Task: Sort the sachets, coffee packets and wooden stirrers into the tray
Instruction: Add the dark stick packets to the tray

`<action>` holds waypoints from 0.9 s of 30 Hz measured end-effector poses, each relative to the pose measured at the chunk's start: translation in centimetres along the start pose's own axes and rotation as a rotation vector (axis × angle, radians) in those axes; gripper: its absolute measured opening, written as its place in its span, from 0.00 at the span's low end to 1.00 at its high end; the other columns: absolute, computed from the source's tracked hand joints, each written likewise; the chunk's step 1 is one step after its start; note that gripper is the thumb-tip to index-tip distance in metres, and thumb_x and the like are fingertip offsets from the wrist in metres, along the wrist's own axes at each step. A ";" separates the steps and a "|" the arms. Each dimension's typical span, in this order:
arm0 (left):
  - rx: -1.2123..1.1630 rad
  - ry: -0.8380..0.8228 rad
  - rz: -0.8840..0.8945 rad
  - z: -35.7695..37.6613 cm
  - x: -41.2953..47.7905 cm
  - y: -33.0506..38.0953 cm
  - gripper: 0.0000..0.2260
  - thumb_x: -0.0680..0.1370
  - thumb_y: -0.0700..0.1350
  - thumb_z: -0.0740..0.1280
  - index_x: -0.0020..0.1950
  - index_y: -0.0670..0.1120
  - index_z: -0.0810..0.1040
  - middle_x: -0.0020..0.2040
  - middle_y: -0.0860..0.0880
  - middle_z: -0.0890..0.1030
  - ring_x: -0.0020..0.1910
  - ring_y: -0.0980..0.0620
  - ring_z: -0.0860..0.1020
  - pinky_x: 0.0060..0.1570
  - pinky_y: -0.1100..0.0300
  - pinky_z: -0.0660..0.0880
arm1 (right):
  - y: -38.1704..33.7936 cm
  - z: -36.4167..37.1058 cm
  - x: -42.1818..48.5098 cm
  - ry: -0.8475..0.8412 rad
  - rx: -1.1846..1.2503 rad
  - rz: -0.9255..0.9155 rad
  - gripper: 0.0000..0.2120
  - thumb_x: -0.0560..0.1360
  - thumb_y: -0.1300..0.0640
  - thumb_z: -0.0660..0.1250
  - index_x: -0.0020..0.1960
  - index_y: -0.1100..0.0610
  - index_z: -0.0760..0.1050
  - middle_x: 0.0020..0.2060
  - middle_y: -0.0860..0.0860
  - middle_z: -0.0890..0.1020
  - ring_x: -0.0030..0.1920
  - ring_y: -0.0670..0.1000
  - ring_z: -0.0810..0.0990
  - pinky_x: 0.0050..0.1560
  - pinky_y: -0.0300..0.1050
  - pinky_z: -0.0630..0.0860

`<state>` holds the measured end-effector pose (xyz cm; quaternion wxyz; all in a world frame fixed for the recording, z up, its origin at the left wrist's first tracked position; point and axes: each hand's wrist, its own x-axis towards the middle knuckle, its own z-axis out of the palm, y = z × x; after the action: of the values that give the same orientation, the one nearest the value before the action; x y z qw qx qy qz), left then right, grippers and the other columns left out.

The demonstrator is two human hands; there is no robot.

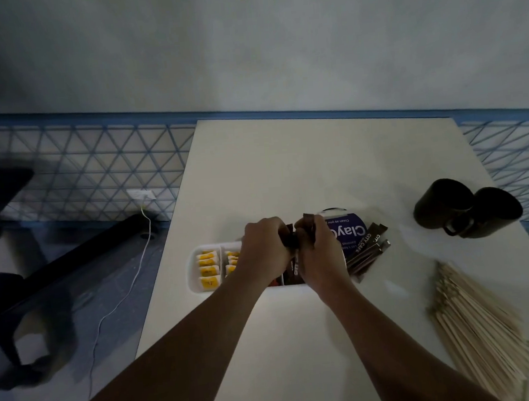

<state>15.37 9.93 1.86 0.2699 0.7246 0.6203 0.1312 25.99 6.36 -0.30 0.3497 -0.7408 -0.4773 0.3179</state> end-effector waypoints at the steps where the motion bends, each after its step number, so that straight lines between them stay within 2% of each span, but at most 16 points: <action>1: -0.033 0.018 -0.011 0.0 0.1 -0.1 0.06 0.72 0.46 0.71 0.47 0.47 0.81 0.44 0.49 0.83 0.45 0.48 0.77 0.44 0.58 0.72 | 0.0 -0.1 -0.1 -0.008 -0.003 -0.007 0.04 0.81 0.51 0.60 0.51 0.45 0.73 0.39 0.45 0.83 0.42 0.49 0.82 0.43 0.58 0.81; 4: -0.103 0.035 -0.039 -0.4 0.3 -0.4 0.08 0.70 0.44 0.74 0.48 0.49 0.81 0.45 0.50 0.83 0.47 0.49 0.80 0.49 0.55 0.78 | -0.2 -0.2 -0.1 -0.020 0.019 -0.015 0.05 0.81 0.53 0.60 0.50 0.46 0.74 0.40 0.43 0.82 0.42 0.48 0.82 0.44 0.57 0.81; 6: -0.109 0.023 -0.036 -0.7 0.5 -0.3 0.08 0.70 0.44 0.74 0.48 0.48 0.82 0.46 0.49 0.84 0.48 0.47 0.81 0.51 0.53 0.78 | -0.7 -0.3 0.2 -0.024 0.072 -0.018 0.06 0.82 0.56 0.59 0.51 0.47 0.74 0.42 0.44 0.82 0.44 0.48 0.82 0.45 0.54 0.81; 9: -0.121 0.003 -0.027 -0.9 0.5 -0.3 0.08 0.71 0.45 0.75 0.48 0.47 0.82 0.46 0.48 0.84 0.49 0.47 0.80 0.52 0.52 0.78 | -1.5 -0.5 0.5 -0.034 0.144 -0.010 0.08 0.83 0.58 0.59 0.54 0.51 0.76 0.45 0.44 0.83 0.47 0.46 0.82 0.45 0.44 0.79; 11: -0.140 0.003 -0.036 -1.1 0.5 -0.3 0.09 0.70 0.45 0.75 0.49 0.47 0.82 0.47 0.48 0.84 0.50 0.47 0.80 0.52 0.52 0.78 | -1.4 -0.4 0.7 -0.039 0.173 0.021 0.08 0.82 0.57 0.59 0.55 0.50 0.77 0.45 0.44 0.83 0.47 0.45 0.82 0.46 0.44 0.79; 13: -0.144 0.004 -0.053 -1.3 0.6 -0.3 0.09 0.70 0.42 0.75 0.50 0.47 0.82 0.47 0.48 0.84 0.50 0.47 0.80 0.52 0.52 0.79 | -1.0 -0.4 0.6 -0.053 0.159 0.046 0.07 0.82 0.55 0.60 0.54 0.48 0.77 0.44 0.44 0.83 0.45 0.46 0.82 0.44 0.46 0.80; 16: -0.158 0.007 -0.083 -1.6 0.7 -0.4 0.13 0.70 0.40 0.75 0.53 0.46 0.81 0.49 0.48 0.83 0.51 0.48 0.80 0.52 0.53 0.79 | -0.3 -0.5 0.2 -0.083 0.139 0.041 0.07 0.82 0.55 0.61 0.55 0.50 0.77 0.43 0.45 0.83 0.45 0.47 0.83 0.39 0.42 0.77; 21: -0.180 -0.013 -0.091 -1.9 1.0 -0.5 0.20 0.70 0.40 0.76 0.61 0.46 0.79 0.56 0.48 0.82 0.54 0.48 0.79 0.55 0.58 0.76 | 0.5 -0.7 0.1 -0.074 0.101 -0.018 0.10 0.81 0.56 0.61 0.60 0.50 0.78 0.49 0.44 0.84 0.51 0.45 0.82 0.51 0.48 0.81; 24: -0.171 -0.057 -0.061 -2.2 1.2 -0.3 0.23 0.71 0.40 0.75 0.65 0.46 0.78 0.62 0.48 0.80 0.59 0.48 0.78 0.60 0.57 0.74 | 0.3 -1.5 0.4 -0.024 0.133 -0.065 0.12 0.81 0.59 0.63 0.62 0.52 0.78 0.52 0.46 0.84 0.53 0.42 0.81 0.52 0.37 0.79; 27: -0.124 -0.119 -0.033 -2.3 1.6 -0.1 0.20 0.71 0.39 0.75 0.62 0.46 0.81 0.60 0.46 0.82 0.60 0.48 0.79 0.59 0.59 0.73 | 0.2 -2.4 0.9 0.012 0.133 -0.122 0.12 0.80 0.62 0.64 0.61 0.54 0.78 0.52 0.47 0.83 0.54 0.43 0.81 0.55 0.38 0.78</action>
<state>14.39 12.06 3.45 0.3529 0.7027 0.6058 0.1213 28.28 6.65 0.75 0.4197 -0.6874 -0.4973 0.3226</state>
